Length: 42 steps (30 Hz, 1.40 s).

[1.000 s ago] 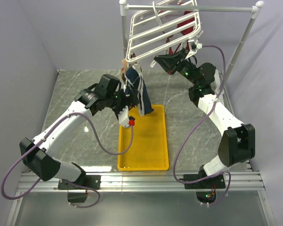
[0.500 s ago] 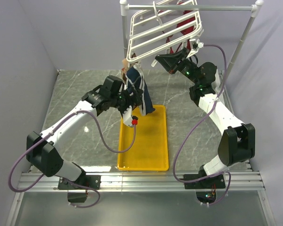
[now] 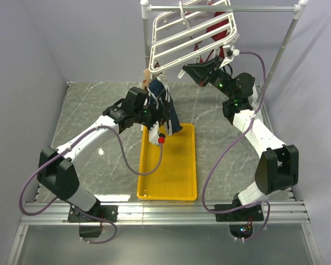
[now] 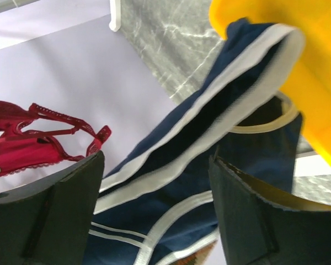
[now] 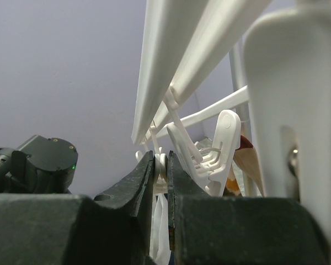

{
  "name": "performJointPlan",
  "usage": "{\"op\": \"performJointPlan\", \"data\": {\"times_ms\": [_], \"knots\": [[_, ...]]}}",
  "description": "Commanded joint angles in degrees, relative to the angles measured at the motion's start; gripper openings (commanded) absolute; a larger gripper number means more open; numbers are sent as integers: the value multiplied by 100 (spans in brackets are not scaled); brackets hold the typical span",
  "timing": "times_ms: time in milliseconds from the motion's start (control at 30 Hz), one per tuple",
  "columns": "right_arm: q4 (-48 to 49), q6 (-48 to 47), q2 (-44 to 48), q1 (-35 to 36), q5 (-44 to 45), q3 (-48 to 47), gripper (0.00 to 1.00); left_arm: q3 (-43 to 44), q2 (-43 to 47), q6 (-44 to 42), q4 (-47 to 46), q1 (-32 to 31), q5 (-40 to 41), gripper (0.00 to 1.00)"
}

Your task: Clip the underwear to the hanger

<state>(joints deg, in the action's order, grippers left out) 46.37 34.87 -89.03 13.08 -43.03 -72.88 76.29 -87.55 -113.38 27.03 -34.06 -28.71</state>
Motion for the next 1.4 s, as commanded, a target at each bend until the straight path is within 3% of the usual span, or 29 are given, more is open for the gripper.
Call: {"op": "performJointPlan", "data": {"times_ms": [0, 267, 533, 667, 867, 1367], "knots": [[-383, -130, -167, -51, -400, -103, 0, 430, -183, -2707, -259, -39, -197, 81], [-392, -191, -158, -60, -426, -77, 0, 904, -342, -2496, -189, -100, -293, 64], [-418, -183, -193, -51, -408, -112, 0, 1230, -438, -2399, 338, -179, -276, 38], [-436, -174, -220, -51, -400, -138, 0, 1423, -588, -2364, 452, -180, -74, 38], [-453, -147, -246, -51, -400, -182, 0, 1380, -650, -2486, 408, -180, 50, 52], [-427, -104, -272, -43, -408, -191, 0, 1520, -904, -2461, 515, -373, 331, 53]]}}
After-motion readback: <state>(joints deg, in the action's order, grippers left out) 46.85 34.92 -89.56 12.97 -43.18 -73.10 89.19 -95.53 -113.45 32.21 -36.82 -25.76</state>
